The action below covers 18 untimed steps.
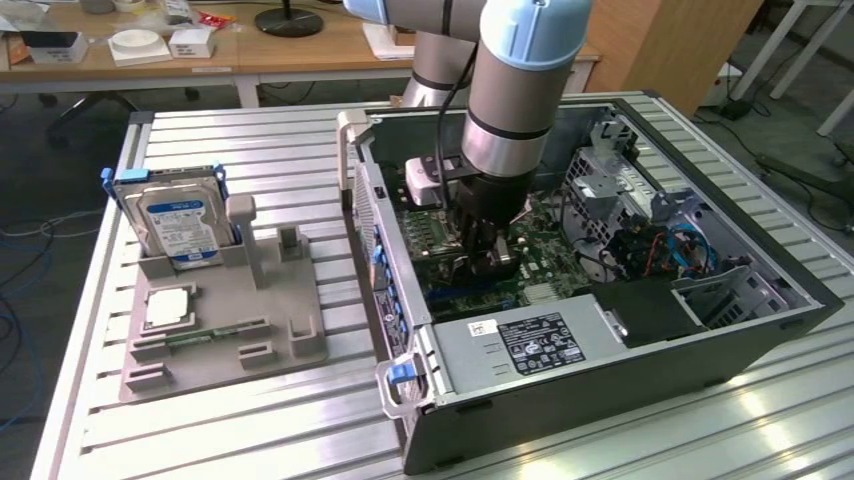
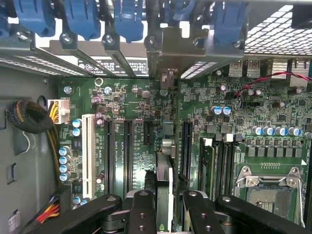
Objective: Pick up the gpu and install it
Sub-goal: 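Insert the gpu into the slot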
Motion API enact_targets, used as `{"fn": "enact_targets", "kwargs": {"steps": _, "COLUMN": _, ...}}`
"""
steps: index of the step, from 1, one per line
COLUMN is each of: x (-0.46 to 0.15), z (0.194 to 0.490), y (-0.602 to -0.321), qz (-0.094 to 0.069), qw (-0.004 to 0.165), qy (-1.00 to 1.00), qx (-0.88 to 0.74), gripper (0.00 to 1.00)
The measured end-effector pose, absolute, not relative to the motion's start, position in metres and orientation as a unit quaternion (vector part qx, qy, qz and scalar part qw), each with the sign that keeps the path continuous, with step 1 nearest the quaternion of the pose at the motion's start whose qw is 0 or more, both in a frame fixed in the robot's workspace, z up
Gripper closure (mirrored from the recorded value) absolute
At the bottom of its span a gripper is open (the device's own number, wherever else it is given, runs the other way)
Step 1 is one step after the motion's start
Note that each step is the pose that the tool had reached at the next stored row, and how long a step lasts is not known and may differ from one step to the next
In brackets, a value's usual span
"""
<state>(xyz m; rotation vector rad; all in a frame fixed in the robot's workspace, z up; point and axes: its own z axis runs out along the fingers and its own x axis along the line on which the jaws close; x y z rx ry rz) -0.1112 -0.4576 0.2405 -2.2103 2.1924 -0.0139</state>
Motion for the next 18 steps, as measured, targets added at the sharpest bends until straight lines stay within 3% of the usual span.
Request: {"fn": "enact_targets", "kwargs": {"steps": 18, "x": -0.1123, "z": 0.2401, "y": -0.4571, "qz": -0.006, "qw": 0.015, "qy": 0.703, "qx": -0.711, "gripper": 0.74}}
